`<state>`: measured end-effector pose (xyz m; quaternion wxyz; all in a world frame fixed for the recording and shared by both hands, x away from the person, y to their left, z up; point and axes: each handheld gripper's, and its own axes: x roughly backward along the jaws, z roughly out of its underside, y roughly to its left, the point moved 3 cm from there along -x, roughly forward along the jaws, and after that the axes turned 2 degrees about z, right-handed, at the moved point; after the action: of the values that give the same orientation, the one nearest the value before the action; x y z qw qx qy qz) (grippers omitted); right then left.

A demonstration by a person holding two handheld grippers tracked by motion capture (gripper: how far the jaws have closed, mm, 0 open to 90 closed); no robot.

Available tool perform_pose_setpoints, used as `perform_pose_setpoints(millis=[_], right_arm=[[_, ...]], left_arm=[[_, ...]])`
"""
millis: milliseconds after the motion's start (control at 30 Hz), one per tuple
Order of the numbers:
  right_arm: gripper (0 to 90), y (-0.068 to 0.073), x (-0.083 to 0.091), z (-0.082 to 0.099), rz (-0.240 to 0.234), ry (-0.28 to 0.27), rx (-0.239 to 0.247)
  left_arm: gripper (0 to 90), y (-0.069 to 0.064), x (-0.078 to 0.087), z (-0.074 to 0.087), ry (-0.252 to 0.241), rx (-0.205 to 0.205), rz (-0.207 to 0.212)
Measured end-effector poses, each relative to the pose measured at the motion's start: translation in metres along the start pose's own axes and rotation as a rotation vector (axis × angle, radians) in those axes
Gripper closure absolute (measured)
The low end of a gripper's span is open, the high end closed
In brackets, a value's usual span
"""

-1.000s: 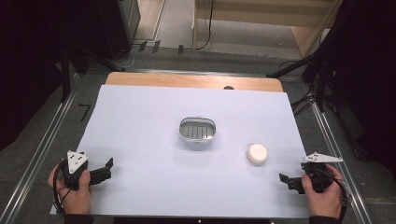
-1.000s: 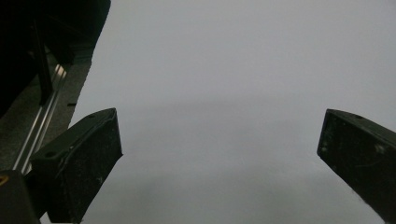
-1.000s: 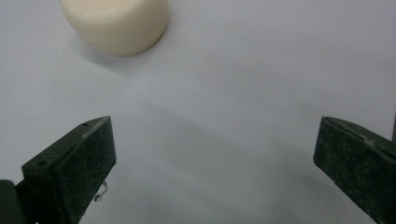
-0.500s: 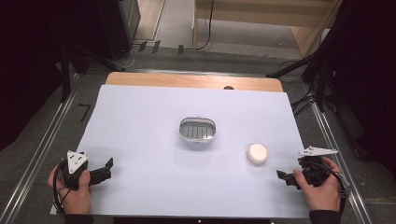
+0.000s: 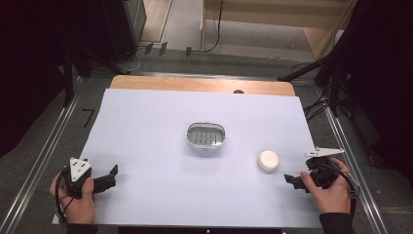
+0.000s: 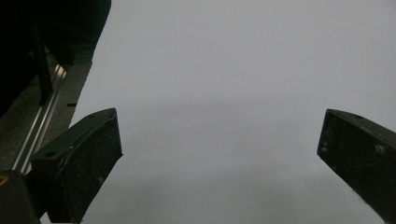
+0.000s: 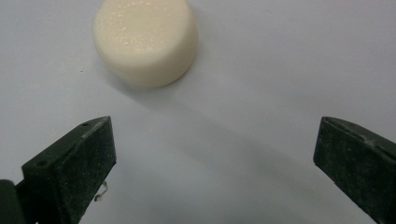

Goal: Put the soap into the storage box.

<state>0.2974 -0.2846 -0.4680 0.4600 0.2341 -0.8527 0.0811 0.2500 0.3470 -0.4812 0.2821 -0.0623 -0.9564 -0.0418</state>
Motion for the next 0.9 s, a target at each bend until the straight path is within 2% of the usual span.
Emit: perform_pose_setpoints(millis=[733, 900], right_arm=[[3.1, 0.011, -0.017, -0.017, -0.030, 0.039, 0.046], [4.6, 0.013, -0.019, -0.020, -0.017, 0.039, 0.052]], left_arm=[[0.2, 0.000, 0.000, 0.000, -0.001, 0.003, 0.003], [0.2, 0.000, 0.000, 0.000, -0.001, 0.003, 0.004]])
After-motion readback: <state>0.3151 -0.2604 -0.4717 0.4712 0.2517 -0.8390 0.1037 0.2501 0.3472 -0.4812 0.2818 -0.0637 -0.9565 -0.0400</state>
